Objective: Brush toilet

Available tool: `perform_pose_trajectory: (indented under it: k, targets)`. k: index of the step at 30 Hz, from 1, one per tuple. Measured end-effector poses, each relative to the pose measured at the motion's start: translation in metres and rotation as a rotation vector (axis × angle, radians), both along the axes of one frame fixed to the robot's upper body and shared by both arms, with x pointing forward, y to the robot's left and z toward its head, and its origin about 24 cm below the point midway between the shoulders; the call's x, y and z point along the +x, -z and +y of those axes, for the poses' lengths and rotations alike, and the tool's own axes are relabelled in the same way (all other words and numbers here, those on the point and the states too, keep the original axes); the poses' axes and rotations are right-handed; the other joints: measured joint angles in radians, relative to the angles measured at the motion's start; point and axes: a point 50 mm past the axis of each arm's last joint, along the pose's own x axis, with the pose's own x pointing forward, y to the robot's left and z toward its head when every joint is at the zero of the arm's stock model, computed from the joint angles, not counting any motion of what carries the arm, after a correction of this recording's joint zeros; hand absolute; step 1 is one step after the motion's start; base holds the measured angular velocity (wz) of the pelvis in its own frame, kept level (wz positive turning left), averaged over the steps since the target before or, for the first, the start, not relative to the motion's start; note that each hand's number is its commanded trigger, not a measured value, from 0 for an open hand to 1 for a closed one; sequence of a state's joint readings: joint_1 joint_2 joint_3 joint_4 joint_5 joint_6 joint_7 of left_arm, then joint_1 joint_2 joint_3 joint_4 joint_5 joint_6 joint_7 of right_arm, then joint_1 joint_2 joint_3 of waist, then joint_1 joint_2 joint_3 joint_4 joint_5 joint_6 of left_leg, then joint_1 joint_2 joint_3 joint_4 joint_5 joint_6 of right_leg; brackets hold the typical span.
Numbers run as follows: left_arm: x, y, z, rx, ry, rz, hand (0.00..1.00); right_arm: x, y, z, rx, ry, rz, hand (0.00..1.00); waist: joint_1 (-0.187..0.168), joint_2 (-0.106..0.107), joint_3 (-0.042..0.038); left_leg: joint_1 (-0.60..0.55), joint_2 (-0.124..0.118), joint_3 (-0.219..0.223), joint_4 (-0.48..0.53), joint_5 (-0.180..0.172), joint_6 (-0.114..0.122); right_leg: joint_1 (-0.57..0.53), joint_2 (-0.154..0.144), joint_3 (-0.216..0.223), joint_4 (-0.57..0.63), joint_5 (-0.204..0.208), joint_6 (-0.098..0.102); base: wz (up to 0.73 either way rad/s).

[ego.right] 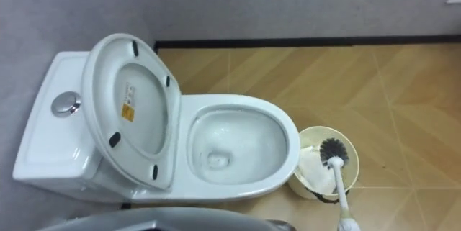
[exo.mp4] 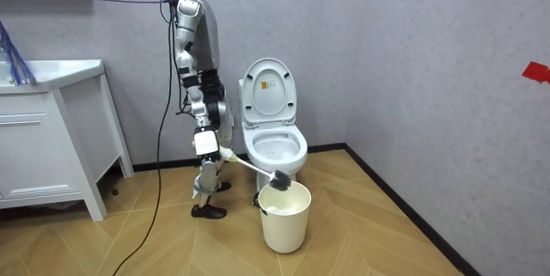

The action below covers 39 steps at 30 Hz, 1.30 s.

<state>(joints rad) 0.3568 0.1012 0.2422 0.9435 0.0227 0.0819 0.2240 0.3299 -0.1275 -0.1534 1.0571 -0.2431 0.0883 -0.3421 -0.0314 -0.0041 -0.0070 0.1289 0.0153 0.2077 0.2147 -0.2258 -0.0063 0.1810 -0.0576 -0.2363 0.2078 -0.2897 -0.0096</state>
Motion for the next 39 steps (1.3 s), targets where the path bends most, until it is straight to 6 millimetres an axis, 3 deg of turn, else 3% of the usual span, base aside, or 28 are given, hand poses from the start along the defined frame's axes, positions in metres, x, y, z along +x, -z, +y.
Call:
perform_pose_trajectory:
  k: [1,2,7,15,26,35,39]
  targets:
    - [0.001,0.000,0.000,0.006,0.029,0.007,0.00,0.000,0.000,0.001,-0.004,0.002,0.001,0.12,0.000,-0.001,-0.0002,0.008,0.002,0.011,-0.011,0.000,0.000,0.000,0.000,0.012,0.000,0.000,-0.001,-0.21]
    - [0.002,0.000,-0.001,0.009,0.042,0.011,0.00,0.000,0.000,0.001,-0.004,0.002,0.001,0.00,0.000,-0.002,0.0000,0.012,0.002,0.012,-0.015,0.000,0.000,0.001,0.000,0.017,0.000,0.001,-0.001,-0.23]
    - [0.019,0.002,-0.004,0.009,0.138,0.021,0.00,-0.002,0.002,0.003,0.001,0.041,0.014,0.00,-0.006,-0.006,0.0026,0.025,0.002,0.010,-0.017,0.000,-0.001,0.010,0.003,0.034,-0.006,0.004,0.002,-0.05]
    - [0.027,0.003,-0.007,0.004,0.300,0.052,0.00,0.001,0.006,0.005,0.034,0.051,0.048,0.00,-0.019,-0.004,0.0039,0.029,0.003,0.009,-0.019,0.000,-0.001,0.009,0.005,0.042,-0.005,0.006,0.002,0.00]
    - [0.019,0.005,-0.009,0.002,0.356,0.120,0.00,0.000,0.009,0.010,0.131,0.036,0.084,0.00,-0.018,-0.009,0.0074,0.016,0.003,0.009,-0.018,0.000,-0.001,-0.006,0.005,0.042,-0.005,0.007,0.000,0.00]
    - [0.012,0.006,-0.011,-0.004,0.365,0.168,0.00,0.012,0.012,0.015,0.195,-0.032,0.109,0.00,-0.012,-0.011,0.0080,0.021,0.002,0.009,-0.018,0.000,-0.001,-0.006,0.006,0.057,-0.006,0.007,0.000,-0.03]
    - [0.010,0.007,-0.011,-0.011,0.371,0.184,0.00,0.014,0.012,0.017,0.229,-0.041,0.112,0.00,0.004,-0.016,0.0087,0.023,0.003,0.009,-0.020,0.000,-0.001,-0.006,0.007,0.065,-0.006,0.007,0.000,-0.02]
